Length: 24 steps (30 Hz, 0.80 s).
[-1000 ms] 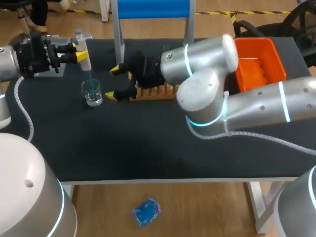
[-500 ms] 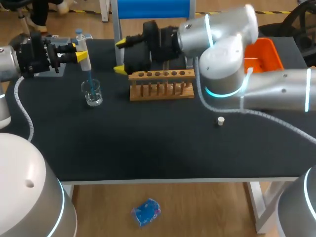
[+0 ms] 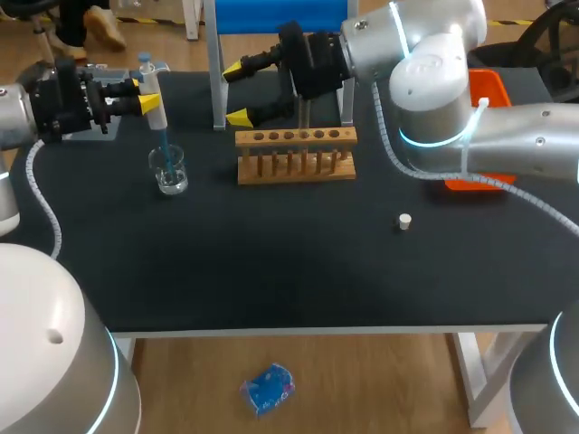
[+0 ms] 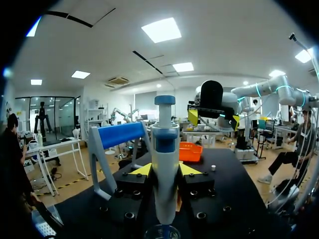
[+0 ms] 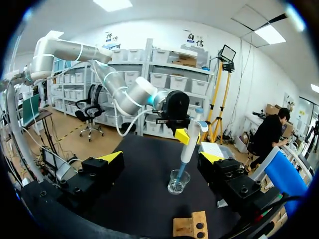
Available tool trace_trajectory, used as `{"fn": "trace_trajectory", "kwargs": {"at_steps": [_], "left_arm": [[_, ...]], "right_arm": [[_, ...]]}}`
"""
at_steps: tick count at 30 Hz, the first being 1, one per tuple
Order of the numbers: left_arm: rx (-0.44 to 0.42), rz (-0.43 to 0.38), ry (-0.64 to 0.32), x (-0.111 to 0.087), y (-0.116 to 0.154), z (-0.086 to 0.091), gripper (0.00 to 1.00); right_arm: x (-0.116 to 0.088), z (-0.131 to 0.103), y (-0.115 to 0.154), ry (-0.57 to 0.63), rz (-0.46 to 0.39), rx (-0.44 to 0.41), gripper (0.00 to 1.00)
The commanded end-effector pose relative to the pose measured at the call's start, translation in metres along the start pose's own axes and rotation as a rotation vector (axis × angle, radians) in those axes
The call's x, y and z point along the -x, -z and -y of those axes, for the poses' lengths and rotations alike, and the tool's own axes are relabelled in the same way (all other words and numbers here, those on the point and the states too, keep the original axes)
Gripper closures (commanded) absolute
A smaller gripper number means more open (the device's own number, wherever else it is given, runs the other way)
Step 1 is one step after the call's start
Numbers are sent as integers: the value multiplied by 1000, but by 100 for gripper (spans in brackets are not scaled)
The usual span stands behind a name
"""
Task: Invert the test tube, pick up the pipette, mount the tip to pipette, aspirate from beaker and dispense into the tube, eject the tip, return the pipette, and cap with the stopper.
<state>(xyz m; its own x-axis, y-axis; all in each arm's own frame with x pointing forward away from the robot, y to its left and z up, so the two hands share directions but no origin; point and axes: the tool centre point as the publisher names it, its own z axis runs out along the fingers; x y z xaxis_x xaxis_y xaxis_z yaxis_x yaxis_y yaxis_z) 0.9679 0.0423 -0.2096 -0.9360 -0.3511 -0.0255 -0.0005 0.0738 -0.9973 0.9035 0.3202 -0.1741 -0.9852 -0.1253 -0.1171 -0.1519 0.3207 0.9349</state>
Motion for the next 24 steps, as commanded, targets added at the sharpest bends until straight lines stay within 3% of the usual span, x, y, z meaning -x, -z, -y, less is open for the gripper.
{"fn": "trace_trajectory", "kwargs": {"at_steps": [1, 9, 17, 24], "left_arm": [[0, 1, -1, 0, -1, 0, 100], [0, 1, -1, 0, -1, 0, 100], [0, 1, -1, 0, -1, 0, 100], [0, 1, -1, 0, -1, 0, 100]], "right_arm": [[2, 1, 2, 1, -13, -2, 0], [21, -14, -3, 5, -25, 32, 0], [37, -23, -16, -36, -138, 32, 0], [47, -24, -26, -47, -168, 25, 0]]}}
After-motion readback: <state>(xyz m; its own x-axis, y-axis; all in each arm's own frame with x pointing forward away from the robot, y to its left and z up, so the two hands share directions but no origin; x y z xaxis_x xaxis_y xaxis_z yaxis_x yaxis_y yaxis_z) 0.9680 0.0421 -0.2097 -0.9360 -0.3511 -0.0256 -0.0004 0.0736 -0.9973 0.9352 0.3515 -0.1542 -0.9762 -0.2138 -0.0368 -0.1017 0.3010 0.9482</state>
